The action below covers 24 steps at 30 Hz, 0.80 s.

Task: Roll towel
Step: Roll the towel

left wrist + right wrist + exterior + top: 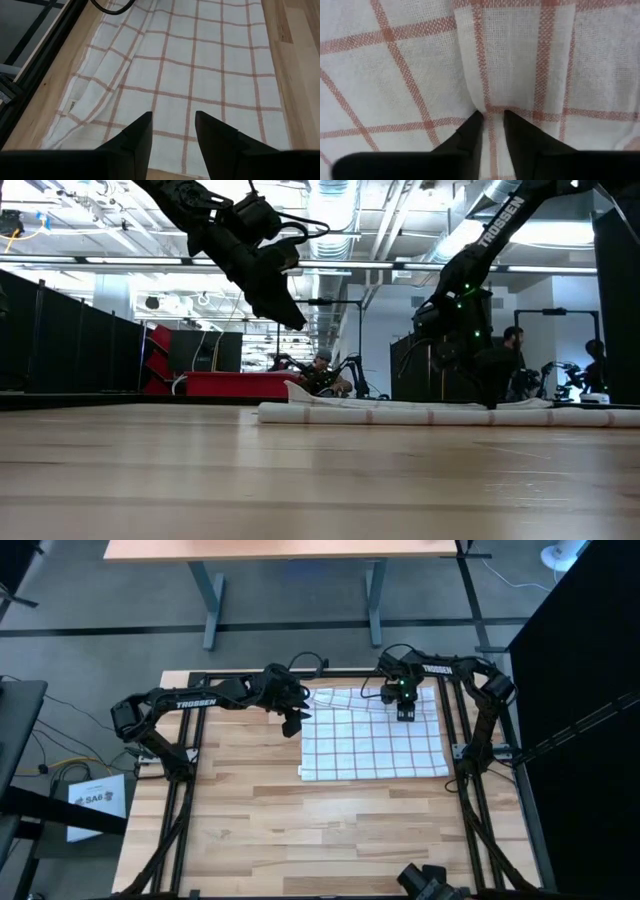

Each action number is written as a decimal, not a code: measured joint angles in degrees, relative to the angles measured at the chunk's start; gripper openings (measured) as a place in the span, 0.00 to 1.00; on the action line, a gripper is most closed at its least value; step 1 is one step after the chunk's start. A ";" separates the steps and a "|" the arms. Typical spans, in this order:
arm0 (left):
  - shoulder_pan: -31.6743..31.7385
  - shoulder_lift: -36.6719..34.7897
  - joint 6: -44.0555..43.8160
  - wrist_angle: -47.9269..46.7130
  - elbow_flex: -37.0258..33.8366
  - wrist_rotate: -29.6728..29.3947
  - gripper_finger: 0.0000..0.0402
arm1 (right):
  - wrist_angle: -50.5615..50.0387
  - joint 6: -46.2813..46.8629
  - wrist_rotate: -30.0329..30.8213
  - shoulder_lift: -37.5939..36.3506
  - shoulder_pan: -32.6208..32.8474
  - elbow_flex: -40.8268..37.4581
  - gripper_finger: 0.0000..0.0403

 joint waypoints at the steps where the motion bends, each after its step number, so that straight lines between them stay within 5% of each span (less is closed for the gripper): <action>1: 0.00 0.00 0.00 0.01 0.00 0.00 0.33 | -0.05 0.00 -0.02 0.00 0.00 0.00 0.10; 4: 0.02 0.00 -0.05 0.01 0.00 0.00 0.33 | -0.29 0.29 -0.10 -0.02 -0.28 0.01 0.02; 24: 0.00 0.00 -0.04 -0.11 0.00 0.59 0.33 | -4.16 4.14 -0.14 -0.33 -7.19 11.65 0.00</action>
